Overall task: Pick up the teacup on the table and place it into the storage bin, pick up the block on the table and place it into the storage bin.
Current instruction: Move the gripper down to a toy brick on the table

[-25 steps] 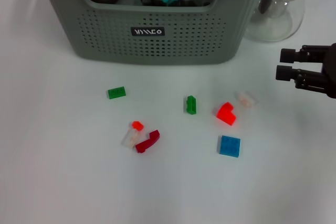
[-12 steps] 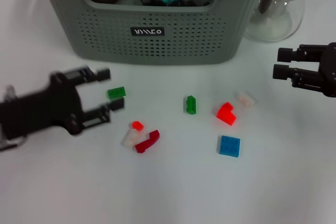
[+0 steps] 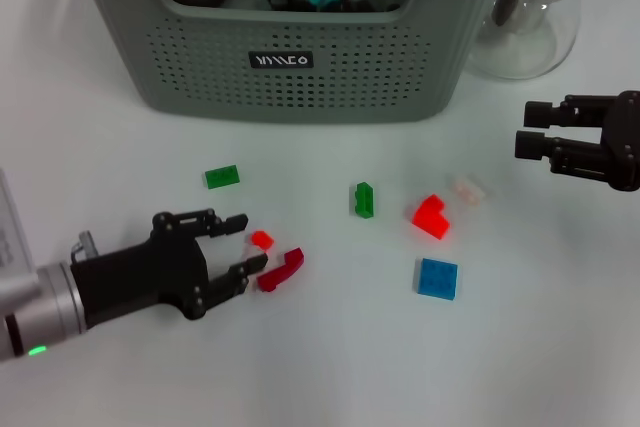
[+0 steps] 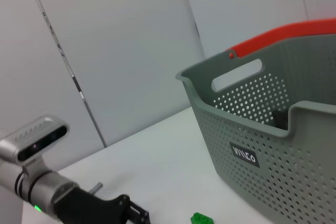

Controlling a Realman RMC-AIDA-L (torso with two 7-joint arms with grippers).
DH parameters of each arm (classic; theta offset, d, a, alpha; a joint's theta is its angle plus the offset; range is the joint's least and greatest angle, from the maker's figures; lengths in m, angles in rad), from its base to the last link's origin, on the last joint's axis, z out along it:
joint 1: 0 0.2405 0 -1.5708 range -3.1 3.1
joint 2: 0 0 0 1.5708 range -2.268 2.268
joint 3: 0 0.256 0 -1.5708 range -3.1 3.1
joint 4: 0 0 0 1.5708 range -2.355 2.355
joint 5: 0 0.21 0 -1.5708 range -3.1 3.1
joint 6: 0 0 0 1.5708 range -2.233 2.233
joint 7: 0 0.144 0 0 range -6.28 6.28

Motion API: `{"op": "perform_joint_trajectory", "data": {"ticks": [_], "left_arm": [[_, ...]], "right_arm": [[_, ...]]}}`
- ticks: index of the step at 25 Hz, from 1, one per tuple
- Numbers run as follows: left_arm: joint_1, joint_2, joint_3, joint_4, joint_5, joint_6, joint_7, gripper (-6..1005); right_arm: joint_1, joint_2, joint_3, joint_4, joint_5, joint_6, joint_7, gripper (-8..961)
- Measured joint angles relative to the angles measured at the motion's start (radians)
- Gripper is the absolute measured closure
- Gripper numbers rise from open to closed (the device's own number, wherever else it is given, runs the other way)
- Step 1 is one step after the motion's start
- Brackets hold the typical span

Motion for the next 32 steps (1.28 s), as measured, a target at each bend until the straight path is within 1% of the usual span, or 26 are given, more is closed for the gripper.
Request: {"op": "perform_joint_trajectory", "data": {"ticks": [2,7,14,17,23,27,32], "left_arm": [[0.011,-0.001,0.000,-0.011,0.003,-0.011,0.042,524],[0.029,-0.002,0.000,-0.035,0.008,-0.020,0.091,522],[0.034,-0.002,-0.003,-0.063,0.003,-0.088,0.117,524],[0.034,-0.003,-0.012,-0.066,0.001,-0.090,0.132,525],[0.031,0.000,-0.060,-0.070,0.000,-0.086,0.142,528],[0.032,-0.001,-0.062,-0.080,0.004,-0.088,0.148,529],[0.033,-0.002,-0.060,-0.103,0.010,-0.088,0.173,560]], "right_arm": [[0.000,-0.001,0.000,0.000,0.000,0.001,0.000,450],[0.001,-0.001,0.000,0.001,0.000,0.001,0.000,454],[0.003,-0.002,-0.001,0.001,0.000,0.001,0.000,452],[0.003,-0.002,-0.001,0.001,0.000,0.000,0.000,451],[0.001,-0.003,-0.002,0.001,0.000,-0.002,0.001,452],[0.000,-0.004,-0.001,0.001,0.000,-0.004,0.001,453],[0.001,-0.004,-0.002,0.001,0.000,-0.007,0.001,451]]}}
